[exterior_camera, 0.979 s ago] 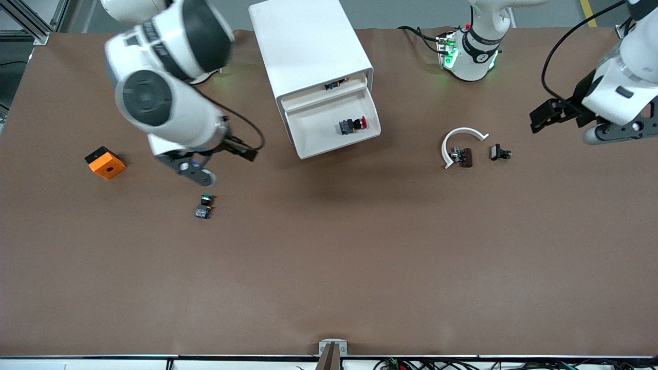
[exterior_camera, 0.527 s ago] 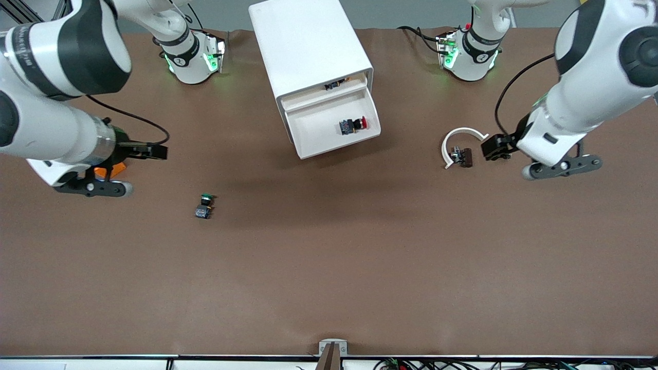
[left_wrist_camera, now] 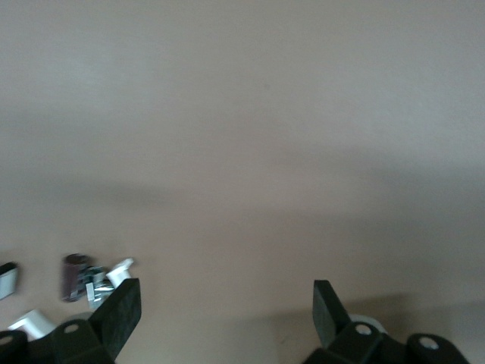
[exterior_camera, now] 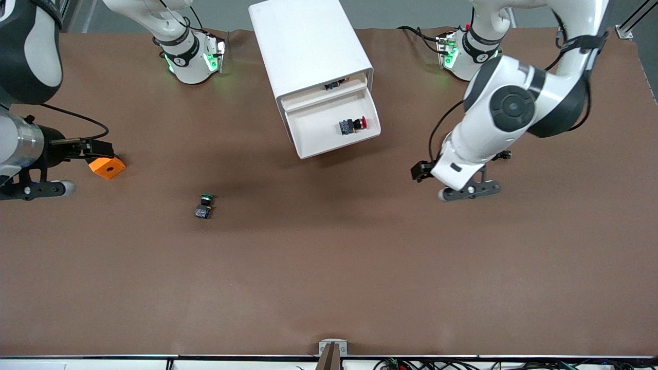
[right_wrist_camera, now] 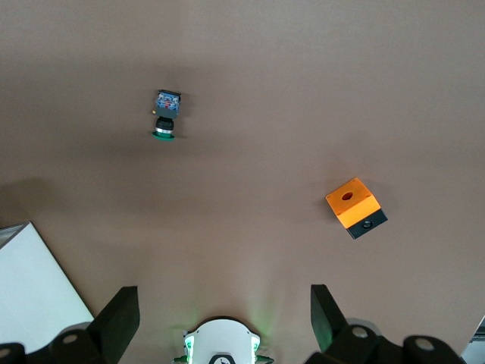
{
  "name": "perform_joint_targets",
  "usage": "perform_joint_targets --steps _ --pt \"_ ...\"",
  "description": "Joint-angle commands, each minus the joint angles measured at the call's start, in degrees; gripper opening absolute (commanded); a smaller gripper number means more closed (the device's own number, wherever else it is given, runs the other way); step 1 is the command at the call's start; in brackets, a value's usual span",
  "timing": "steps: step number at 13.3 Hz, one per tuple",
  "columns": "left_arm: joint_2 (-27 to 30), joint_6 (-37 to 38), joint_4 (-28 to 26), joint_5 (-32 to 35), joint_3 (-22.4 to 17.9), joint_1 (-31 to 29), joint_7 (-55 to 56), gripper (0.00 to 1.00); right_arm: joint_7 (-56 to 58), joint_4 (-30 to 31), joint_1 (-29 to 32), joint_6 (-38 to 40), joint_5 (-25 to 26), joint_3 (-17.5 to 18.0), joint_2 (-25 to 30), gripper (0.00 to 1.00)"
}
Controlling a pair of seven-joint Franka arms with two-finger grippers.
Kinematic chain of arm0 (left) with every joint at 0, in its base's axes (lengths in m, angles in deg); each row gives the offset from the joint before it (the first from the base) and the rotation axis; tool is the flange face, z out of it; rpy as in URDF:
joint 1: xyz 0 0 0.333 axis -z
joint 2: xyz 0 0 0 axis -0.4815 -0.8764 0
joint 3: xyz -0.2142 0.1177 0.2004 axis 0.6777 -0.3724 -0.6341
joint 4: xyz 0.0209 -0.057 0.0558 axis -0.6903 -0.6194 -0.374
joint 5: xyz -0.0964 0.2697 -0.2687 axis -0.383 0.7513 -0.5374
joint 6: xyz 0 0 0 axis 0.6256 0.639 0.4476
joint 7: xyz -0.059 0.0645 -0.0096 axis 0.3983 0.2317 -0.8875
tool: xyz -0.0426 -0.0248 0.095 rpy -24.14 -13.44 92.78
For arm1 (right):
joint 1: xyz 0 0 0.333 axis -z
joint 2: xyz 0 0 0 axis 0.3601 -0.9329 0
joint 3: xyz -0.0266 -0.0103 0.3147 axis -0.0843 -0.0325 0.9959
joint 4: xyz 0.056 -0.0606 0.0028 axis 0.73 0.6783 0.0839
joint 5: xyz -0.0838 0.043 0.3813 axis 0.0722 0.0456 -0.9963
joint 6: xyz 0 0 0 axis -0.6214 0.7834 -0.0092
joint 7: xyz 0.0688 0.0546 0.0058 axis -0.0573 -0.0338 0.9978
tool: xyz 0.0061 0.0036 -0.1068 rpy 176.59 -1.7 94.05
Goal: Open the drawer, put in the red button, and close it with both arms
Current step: 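Reach the left gripper to the drawer front while the right gripper retracts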
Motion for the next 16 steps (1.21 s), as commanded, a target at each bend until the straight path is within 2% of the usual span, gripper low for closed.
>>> perform_joint_targets --steps 1,3,7,9,11,14,16 --pt "-4.5 -3.2 1.4 0.0 0.1 2.7 0.4 1.0 -0.1 -0.7 1.7 1.4 -0.7 1.2 0.3 1.0" --pt "-7.0 -3.6 2.4 0.1 0.1 3.8 1.1 1.0 -0.6 -0.7 1.9 2.4 -0.8 1.2 0.3 1.0" --pt "-13.7 -3.6 6.6 1.4 -0.2 10.1 9.5 1.0 -3.7 -0.6 2.0 2.2 -2.1 1.1 0.6 1.0" --pt "-15.9 -3.7 7.5 3.1 -0.1 12.2 12.8 1.0 -8.3 -1.2 1.9 2.0 -2.0 1.1 0.4 1.0" --pt "-17.0 -3.7 7.5 2.8 -0.2 13.8 15.8 1.0 -11.1 -4.1 2.0 2.4 -2.0 1.1 0.4 1.0" --pt "-17.0 -3.4 7.1 2.4 0.1 15.4 19.5 1.0 -10.7 -8.1 3.0 7.0 -2.0 1.1 0.8 1.0" --pt "-17.1 -3.1 7.1 2.2 0.1 17.4 22.9 1.0 -10.3 -9.0 3.9 7.5 -2.3 1.3 0.9 1.0"
